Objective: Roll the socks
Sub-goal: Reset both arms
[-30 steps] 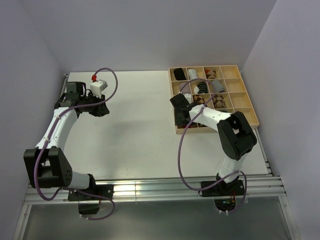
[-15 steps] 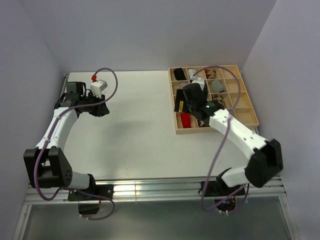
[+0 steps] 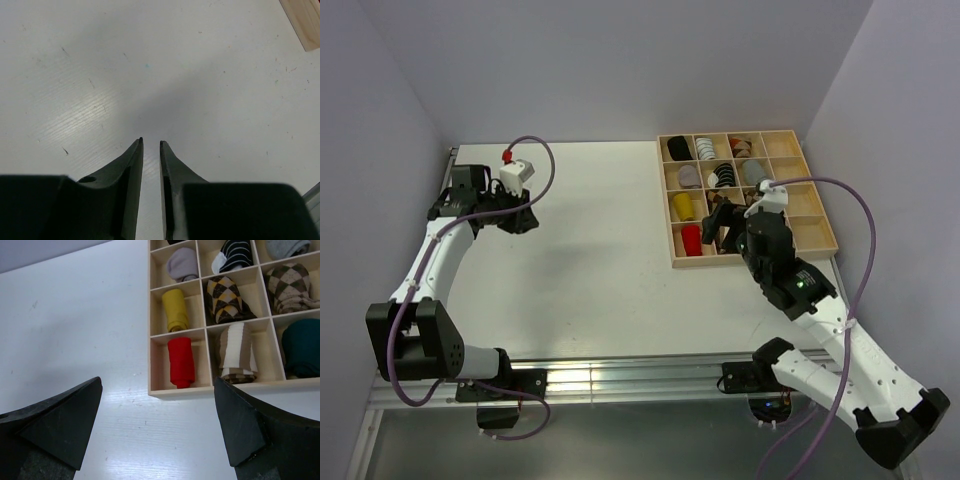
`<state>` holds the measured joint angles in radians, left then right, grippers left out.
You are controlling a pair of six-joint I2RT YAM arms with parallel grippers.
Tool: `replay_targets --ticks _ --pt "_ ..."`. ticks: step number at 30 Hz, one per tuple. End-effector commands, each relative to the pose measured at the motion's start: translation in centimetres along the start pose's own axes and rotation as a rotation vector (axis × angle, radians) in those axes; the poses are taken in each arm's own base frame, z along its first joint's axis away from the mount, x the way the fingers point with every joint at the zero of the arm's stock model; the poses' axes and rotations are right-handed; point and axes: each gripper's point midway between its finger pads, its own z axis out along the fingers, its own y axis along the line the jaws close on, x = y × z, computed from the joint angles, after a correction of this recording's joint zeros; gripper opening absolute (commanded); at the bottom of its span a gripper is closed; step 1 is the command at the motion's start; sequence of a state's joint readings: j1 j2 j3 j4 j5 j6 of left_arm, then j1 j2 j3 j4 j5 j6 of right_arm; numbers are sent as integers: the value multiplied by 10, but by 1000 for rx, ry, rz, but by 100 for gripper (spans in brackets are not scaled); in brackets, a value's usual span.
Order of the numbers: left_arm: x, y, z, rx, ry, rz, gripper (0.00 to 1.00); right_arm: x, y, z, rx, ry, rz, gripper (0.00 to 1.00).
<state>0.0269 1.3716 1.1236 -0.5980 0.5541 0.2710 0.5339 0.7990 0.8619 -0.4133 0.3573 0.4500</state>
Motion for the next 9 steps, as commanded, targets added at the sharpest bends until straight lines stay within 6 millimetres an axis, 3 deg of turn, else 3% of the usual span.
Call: replay_targets --ticks 1,9 --pt "-10 -6 -4 20 -43 14 25 -6 -6 -4 12 -55 32 100" --pt "-11 -6 -5 21 -46 14 25 -8 -6 -5 3 -66 26 100"
